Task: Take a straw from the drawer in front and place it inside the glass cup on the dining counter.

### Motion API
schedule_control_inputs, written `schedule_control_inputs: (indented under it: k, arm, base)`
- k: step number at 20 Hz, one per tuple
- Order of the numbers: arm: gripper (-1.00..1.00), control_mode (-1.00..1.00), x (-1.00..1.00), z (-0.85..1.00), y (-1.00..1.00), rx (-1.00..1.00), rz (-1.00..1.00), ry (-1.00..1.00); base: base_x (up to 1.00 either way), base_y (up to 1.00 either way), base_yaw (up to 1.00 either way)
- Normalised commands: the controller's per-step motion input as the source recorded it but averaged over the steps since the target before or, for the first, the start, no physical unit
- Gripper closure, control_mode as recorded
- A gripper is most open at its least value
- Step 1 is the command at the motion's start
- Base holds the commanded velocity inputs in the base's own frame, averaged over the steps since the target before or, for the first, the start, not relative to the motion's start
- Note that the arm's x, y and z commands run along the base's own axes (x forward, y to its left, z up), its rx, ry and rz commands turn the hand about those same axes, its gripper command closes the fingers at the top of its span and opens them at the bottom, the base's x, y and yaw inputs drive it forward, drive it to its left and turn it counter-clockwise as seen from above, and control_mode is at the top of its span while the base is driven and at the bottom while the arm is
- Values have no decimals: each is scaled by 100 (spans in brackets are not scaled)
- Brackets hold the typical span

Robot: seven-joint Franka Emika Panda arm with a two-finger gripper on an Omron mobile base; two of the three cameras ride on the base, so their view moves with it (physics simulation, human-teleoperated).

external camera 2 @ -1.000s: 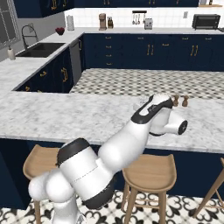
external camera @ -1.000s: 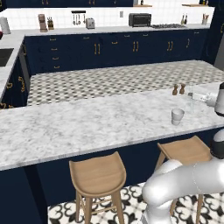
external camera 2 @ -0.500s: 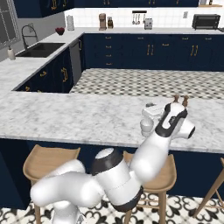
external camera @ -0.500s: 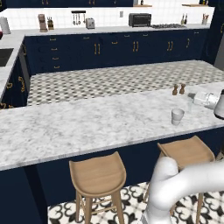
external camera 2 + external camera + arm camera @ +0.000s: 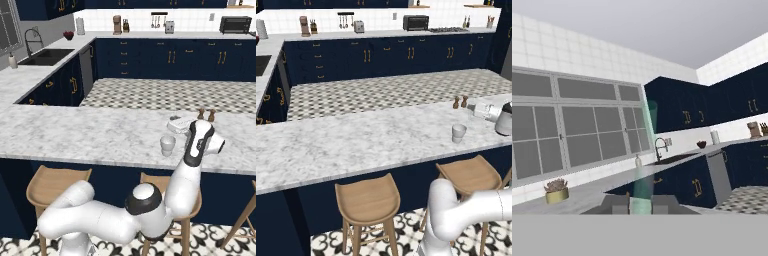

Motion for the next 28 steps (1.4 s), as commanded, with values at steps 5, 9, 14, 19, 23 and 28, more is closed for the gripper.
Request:
schedule_control_inputs:
  k: [5, 9, 14, 19, 23, 28]
  arm:
    - [100, -100, 30, -40, 12, 0, 2, 0]
    - [100, -100, 7, -24, 13, 0, 0, 0]
    - [100, -100, 6, -1, 6, 0, 0, 0]
    - [100, -100, 19, -2, 16, 0, 0, 0]
    - [100, -100, 16, -18, 7, 0, 0, 0]
    - [100, -100, 11, -27, 0, 0, 0, 0]
  base:
    - [0, 0, 0]
    - [0, 0, 0]
    - [0, 0, 0]
    - [0, 0, 0]
    - [0, 0, 0]
    - [0, 0, 0]
